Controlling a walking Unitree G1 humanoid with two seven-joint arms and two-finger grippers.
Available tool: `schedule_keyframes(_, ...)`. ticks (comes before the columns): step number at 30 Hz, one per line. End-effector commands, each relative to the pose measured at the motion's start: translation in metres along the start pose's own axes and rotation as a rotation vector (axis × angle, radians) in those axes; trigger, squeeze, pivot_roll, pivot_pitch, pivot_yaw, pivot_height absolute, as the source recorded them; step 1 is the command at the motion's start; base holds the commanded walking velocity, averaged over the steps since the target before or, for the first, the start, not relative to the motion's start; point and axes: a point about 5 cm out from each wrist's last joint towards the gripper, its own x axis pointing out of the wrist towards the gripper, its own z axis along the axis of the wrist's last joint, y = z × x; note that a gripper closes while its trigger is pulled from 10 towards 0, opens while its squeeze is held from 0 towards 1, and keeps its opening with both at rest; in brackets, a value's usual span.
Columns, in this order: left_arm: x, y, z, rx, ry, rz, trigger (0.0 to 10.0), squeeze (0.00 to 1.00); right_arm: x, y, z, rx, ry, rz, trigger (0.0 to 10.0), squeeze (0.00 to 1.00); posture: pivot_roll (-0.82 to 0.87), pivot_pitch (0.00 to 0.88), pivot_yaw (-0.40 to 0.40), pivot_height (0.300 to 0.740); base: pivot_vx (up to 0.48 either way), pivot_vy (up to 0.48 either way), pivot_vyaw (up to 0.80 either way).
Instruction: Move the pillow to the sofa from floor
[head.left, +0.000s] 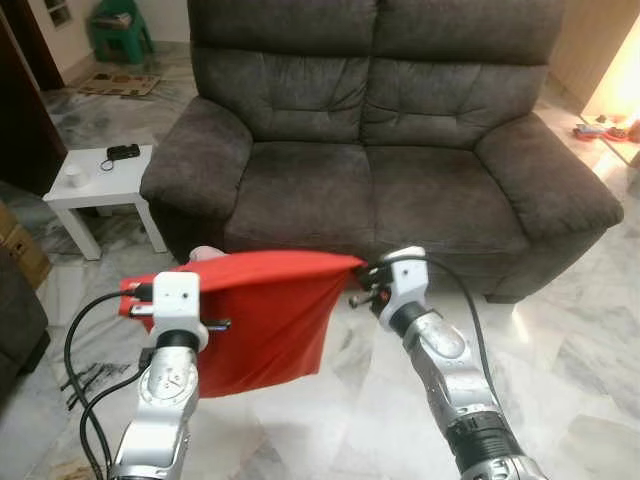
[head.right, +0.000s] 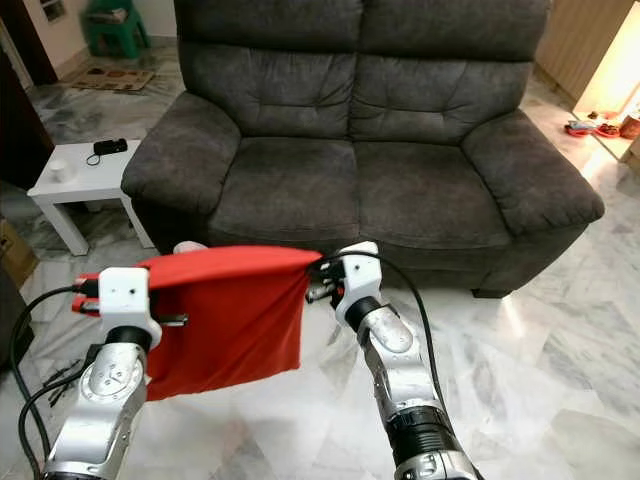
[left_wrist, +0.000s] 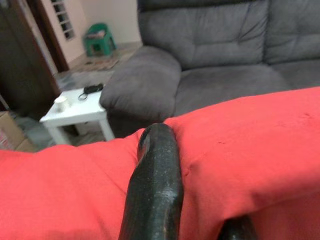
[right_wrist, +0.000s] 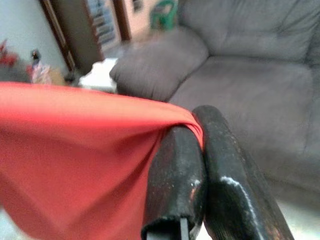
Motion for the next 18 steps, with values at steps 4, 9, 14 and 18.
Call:
schedule_keyframes(4, 0.001, -0.015, 0.026, 0.051, -0.153, -0.064, 10.0, 0.00, -0.007, -0.001, 0.011, 0.028, -0.071, -0.070, 10.0, 0.00, 0.13, 0.000, -0.064, 0.740, 0.000, 0.000, 0.00)
schedule_keyframes(9, 0.000, -0.011, 0.022, 0.079, -0.148, -0.062, 10.0, 0.00, -0.008, 0.007, 0.011, 0.038, -0.071, -0.064, 10.0, 0.00, 0.13, 0.000, -0.062, 0.740, 0.000, 0.000, 0.00)
schedule_keyframes(14, 0.002, -0.001, 0.018, 0.104, -0.130, -0.034, 10.0, 0.00, -0.007, 0.013, 0.010, 0.032, -0.058, -0.042, 10.0, 0.00, 0.13, 0.000, -0.066, 0.740, 0.000, -0.293, 0.00)
schedule_keyframes(18, 0.002, 0.004, 0.017, 0.107, -0.124, -0.020, 10.0, 0.00, -0.006, 0.013, 0.012, 0.039, -0.053, -0.049, 10.0, 0.00, 0.13, 0.000, -0.070, 0.740, 0.000, -0.464, 0.00)
